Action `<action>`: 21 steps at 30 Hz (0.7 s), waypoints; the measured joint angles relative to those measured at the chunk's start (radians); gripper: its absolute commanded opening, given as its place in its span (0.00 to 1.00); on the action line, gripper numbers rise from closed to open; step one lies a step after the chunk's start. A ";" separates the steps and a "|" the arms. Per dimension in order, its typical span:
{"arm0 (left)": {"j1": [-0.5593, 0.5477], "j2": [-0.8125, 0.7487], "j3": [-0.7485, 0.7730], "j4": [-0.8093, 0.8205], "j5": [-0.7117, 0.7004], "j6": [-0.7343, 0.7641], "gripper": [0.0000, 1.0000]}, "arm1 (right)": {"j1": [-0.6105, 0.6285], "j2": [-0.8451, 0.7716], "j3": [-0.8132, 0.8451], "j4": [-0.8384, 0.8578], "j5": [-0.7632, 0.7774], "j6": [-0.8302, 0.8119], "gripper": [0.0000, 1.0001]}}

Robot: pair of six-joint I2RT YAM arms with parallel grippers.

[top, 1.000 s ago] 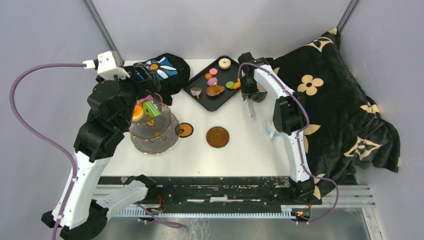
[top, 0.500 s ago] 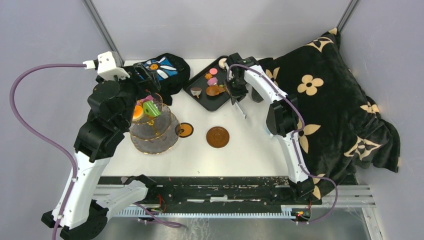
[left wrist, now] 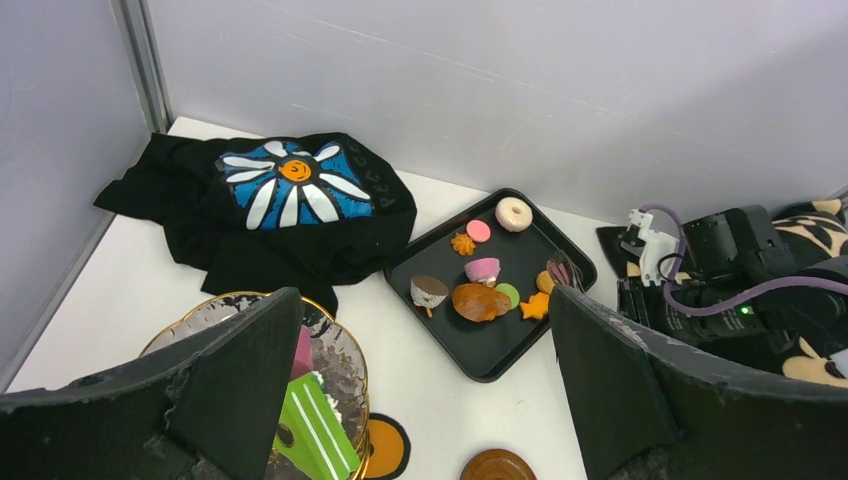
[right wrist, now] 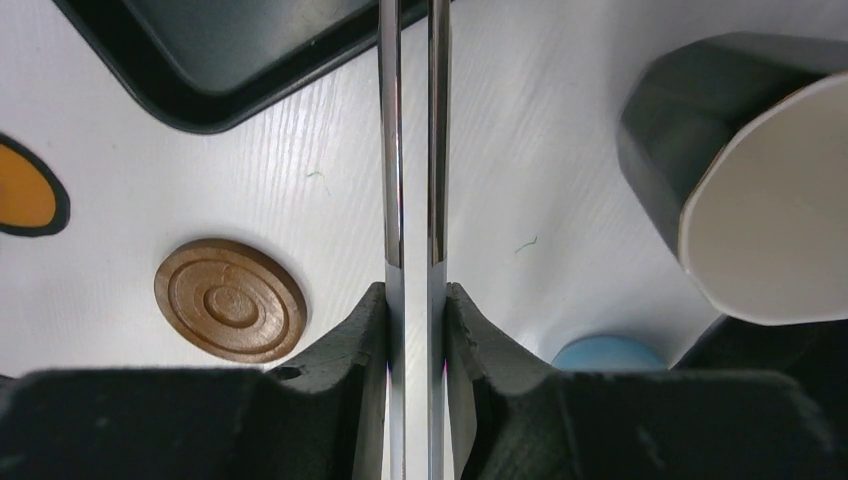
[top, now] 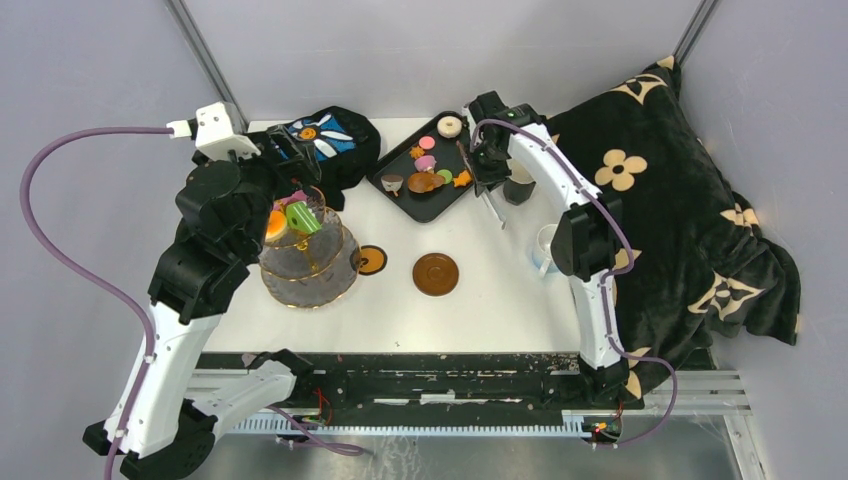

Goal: Serve the afternoon tea

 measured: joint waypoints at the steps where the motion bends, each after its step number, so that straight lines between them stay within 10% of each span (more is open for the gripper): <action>1: 0.000 0.000 0.000 0.000 0.000 0.000 0.99 | -0.002 -0.014 -0.017 0.005 -0.006 -0.003 0.03; 21: 0.000 0.019 -0.002 0.002 0.005 0.000 0.99 | 0.002 -0.295 -0.673 0.573 -0.437 0.421 0.38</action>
